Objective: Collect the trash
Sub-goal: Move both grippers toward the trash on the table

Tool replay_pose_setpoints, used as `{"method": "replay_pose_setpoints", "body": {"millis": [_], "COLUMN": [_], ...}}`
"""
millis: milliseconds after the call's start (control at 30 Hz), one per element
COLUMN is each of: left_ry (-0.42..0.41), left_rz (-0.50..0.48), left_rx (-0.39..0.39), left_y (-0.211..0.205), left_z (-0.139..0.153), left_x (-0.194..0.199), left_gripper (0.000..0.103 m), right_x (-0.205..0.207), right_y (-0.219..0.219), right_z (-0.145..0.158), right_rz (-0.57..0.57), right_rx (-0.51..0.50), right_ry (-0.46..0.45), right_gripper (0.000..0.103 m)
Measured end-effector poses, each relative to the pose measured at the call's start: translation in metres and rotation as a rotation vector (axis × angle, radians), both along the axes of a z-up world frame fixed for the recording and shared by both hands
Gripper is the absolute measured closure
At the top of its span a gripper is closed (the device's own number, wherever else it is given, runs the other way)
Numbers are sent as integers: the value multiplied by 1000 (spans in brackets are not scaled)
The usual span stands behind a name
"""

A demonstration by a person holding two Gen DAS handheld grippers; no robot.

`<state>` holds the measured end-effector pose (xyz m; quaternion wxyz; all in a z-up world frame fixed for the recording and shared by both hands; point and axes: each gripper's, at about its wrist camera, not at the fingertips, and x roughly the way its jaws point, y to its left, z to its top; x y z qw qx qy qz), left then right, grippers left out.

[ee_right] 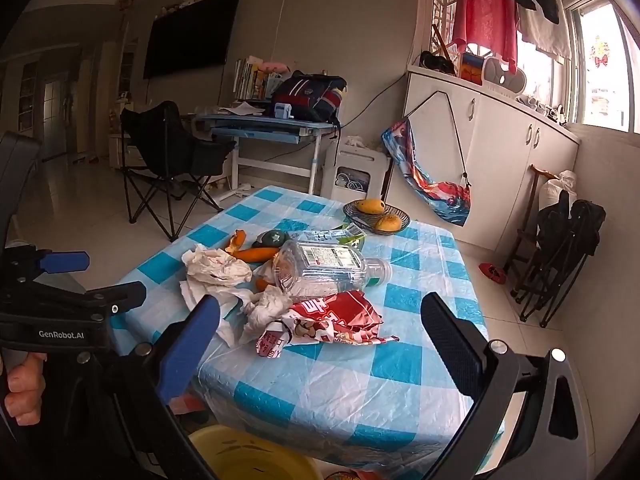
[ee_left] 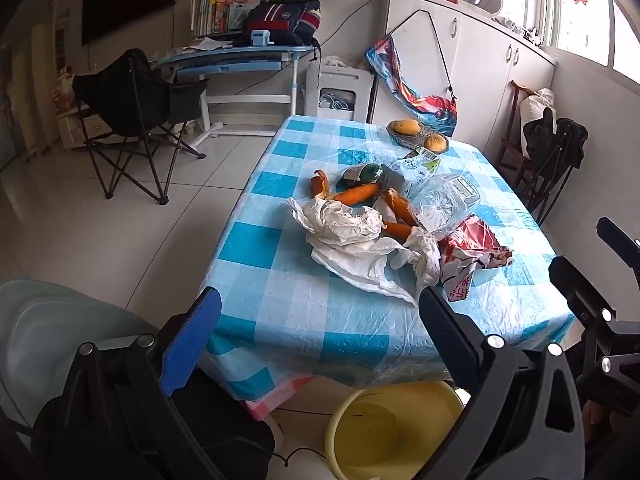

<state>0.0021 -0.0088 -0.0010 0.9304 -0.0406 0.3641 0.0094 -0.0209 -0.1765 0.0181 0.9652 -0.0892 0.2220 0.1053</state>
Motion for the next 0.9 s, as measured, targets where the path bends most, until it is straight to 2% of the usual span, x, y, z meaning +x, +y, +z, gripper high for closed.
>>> {"method": "replay_pose_setpoints", "body": {"millis": [33, 900], "left_ry": [0, 7], "left_rz": [-2, -4], "left_rx": [-5, 19], "left_y": [7, 1], "left_z": [-1, -7], "left_x": [1, 6], "left_gripper": [7, 7], "right_x": [-1, 3], "right_y": [-2, 1], "right_z": [-3, -2], "right_rz": [1, -10], "right_rx": [16, -30], "right_ry": [-25, -26], "right_gripper": [6, 6]}}
